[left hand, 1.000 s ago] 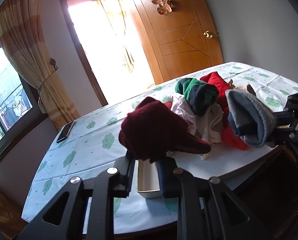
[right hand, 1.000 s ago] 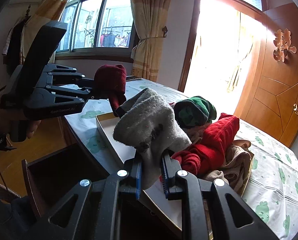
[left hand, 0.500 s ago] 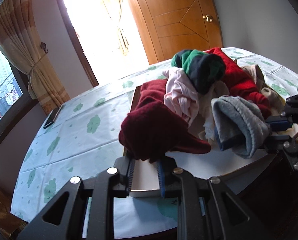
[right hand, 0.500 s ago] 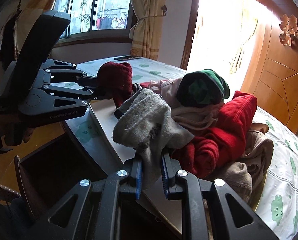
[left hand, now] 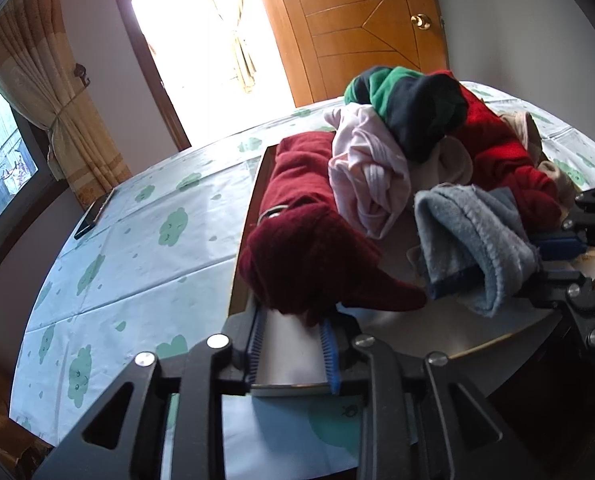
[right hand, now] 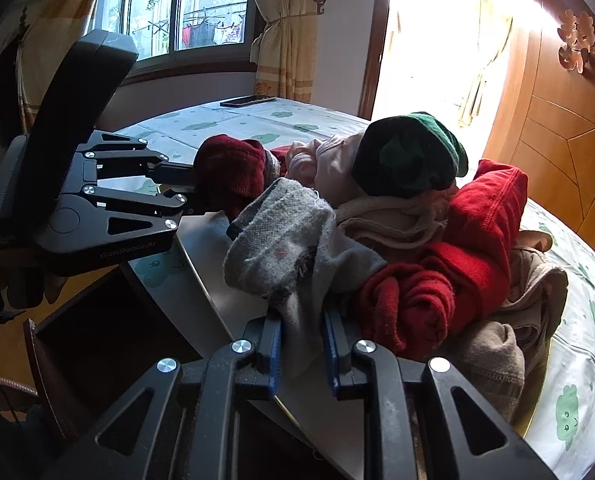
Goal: Take underwear out of drawer
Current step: 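Lower both socks onto the tray pile and open both tools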
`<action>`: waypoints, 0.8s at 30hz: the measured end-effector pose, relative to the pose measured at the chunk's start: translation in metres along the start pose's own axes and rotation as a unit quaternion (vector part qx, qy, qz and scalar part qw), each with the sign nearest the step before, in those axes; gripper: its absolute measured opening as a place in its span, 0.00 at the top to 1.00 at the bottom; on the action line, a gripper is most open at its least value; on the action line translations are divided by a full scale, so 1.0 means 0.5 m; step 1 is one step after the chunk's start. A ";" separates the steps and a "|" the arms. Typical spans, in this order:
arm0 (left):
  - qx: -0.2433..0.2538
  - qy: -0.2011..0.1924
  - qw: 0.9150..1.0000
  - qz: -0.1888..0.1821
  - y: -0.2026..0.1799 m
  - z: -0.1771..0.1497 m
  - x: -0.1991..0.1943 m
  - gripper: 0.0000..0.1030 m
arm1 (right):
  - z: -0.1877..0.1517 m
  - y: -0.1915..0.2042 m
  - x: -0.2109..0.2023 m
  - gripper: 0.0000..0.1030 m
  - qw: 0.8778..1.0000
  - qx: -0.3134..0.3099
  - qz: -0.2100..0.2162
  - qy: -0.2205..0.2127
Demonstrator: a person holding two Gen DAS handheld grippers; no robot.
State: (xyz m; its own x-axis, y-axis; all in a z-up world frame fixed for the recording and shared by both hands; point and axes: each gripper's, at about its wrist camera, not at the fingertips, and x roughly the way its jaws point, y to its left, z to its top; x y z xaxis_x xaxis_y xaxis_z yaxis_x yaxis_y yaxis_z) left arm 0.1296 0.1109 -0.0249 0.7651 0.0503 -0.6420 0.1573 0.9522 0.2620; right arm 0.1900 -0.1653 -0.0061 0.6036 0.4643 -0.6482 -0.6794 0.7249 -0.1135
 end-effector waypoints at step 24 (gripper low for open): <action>-0.045 -0.118 0.992 0.006 -0.056 -0.117 -0.225 0.06 | -0.098 0.035 -0.217 0.21 0.984 0.089 -0.033 -0.154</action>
State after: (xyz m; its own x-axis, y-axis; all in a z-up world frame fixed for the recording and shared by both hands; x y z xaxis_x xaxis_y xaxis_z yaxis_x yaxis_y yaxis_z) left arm 0.0028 0.0961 -0.0021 0.8933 0.0000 -0.4495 0.0989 0.9755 0.1965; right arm 0.0924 -0.2280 0.0252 0.7597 0.5262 -0.3820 -0.5680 0.8230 0.0042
